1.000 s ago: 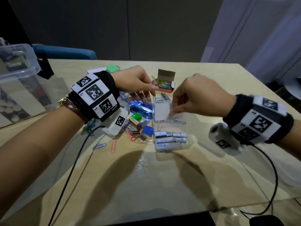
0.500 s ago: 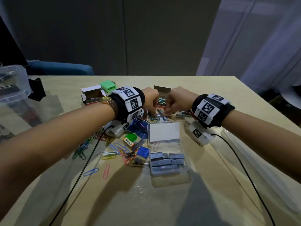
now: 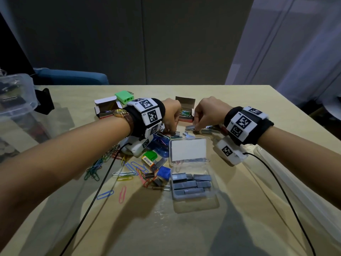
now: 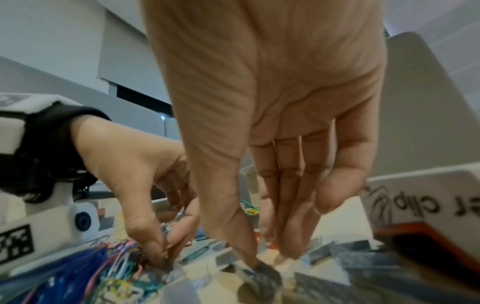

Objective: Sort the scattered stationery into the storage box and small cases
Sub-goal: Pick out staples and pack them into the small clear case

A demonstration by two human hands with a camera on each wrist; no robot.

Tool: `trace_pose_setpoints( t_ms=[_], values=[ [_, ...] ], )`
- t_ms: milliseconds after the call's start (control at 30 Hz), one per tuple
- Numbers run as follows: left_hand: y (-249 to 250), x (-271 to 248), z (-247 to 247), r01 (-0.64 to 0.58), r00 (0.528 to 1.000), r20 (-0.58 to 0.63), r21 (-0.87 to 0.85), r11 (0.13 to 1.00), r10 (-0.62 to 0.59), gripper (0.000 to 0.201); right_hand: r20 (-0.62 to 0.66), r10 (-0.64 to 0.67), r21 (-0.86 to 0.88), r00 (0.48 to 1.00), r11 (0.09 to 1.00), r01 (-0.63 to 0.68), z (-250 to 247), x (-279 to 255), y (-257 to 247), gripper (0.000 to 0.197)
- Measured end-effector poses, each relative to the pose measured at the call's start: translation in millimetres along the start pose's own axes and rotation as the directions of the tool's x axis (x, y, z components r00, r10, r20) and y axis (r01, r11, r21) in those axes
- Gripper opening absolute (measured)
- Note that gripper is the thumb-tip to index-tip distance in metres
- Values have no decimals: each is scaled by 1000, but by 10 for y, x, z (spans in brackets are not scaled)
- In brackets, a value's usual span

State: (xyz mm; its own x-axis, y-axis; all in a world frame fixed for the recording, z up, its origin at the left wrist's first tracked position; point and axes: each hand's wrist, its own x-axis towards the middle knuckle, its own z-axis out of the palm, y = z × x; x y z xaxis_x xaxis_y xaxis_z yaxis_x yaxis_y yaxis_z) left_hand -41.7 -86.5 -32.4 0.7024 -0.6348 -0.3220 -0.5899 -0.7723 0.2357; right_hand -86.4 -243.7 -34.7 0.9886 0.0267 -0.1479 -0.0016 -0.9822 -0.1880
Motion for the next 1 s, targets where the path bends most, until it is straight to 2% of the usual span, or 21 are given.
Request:
trace_pose_setpoints(
  t_ms=[167,300,400,567,667,733,800,833,933,1000],
  values=[
    [-6,-2,19,5,1000,12,-20,1000,-5,24,10,-78,-1,997,997,78,39,-33,-26,26],
    [10,16,50,-14,999,42,-40,999,16,22,-21,-123,-102,992,987,121,91,-24,-87,10],
    [4,10,68,-54,996,63,-35,998,56,17,-31,-101,-113,994,989,97,70,-36,-92,8],
    [-3,-11,76,-76,995,56,-31,997,78,5,-89,-95,39,991,994,99,-48,-81,42,9],
    [-25,-34,36,-70,998,-3,-55,996,70,6,-116,-55,308,992,947,88,-132,-143,123,6],
    [-72,-63,-12,-56,998,-51,-175,983,47,6,-147,-34,459,989,883,99,-181,-190,155,14],
    [-126,-107,-61,-53,997,-68,-374,926,29,6,-195,-14,524,981,844,116,-220,-222,175,17],
    [-149,-135,-84,-58,997,-67,-491,869,28,6,-213,4,555,977,824,117,-235,-230,181,19],
    [-186,-224,-143,-52,996,-89,-787,615,-30,2,-266,45,569,963,813,120,-263,-247,181,22],
    [-219,-269,-177,-43,993,-88,-897,441,-82,17,-317,35,508,948,850,138,-270,-263,159,22]
  ],
)
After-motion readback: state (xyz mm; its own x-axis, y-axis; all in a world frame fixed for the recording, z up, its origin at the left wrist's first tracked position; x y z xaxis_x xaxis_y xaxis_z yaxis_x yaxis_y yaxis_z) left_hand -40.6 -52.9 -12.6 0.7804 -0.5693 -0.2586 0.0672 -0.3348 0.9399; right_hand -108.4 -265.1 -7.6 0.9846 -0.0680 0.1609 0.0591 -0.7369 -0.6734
